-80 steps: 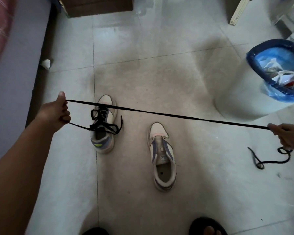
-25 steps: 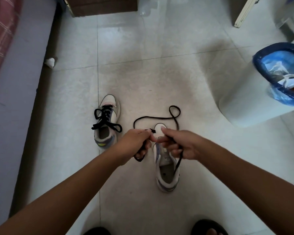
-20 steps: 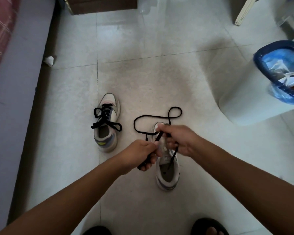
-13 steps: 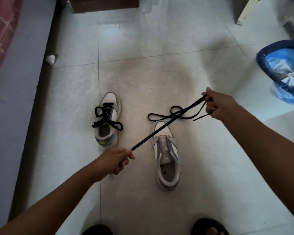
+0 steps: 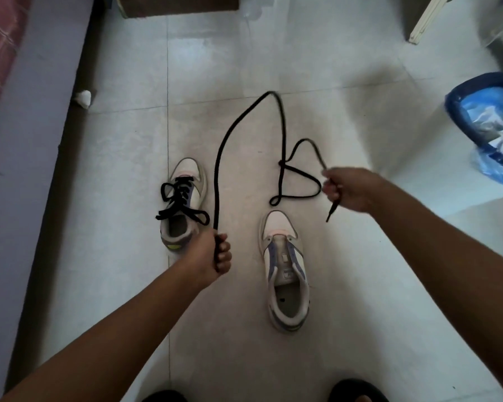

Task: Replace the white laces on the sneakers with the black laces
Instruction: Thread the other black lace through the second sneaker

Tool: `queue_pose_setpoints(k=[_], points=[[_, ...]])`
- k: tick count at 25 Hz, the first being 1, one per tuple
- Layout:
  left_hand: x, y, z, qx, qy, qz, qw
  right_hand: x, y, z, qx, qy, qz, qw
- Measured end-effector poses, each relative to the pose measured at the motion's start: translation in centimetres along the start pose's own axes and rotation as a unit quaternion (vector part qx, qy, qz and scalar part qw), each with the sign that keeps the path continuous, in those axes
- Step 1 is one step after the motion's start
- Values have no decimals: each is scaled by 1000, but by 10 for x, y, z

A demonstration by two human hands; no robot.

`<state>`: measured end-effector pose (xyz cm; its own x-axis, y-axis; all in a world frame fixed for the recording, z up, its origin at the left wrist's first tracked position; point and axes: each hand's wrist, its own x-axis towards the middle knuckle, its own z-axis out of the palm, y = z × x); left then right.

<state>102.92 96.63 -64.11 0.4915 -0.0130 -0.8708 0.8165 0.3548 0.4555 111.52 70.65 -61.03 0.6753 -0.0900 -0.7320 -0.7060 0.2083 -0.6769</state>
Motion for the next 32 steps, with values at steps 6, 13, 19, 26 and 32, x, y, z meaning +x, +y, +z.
queue_pose_setpoints(k=[6, 13, 19, 26, 32], points=[[24, -24, 10, 97, -5, -18, 995, -9, 94, -31, 106, 31, 134, 985], [43, -28, 27, 37, -19, 22, 999, -9, 114, -21, 68, -41, 167, 983], [45, -28, 34, 22, 9, 81, 996, -2, 114, -17, -19, -41, 107, 993], [56, -35, 34, 119, 71, 157, 978, -2, 113, -3, 56, -20, 39, 997], [57, -40, 41, 256, 108, 248, 928, 5, 127, 8, -51, 69, -57, 995]])
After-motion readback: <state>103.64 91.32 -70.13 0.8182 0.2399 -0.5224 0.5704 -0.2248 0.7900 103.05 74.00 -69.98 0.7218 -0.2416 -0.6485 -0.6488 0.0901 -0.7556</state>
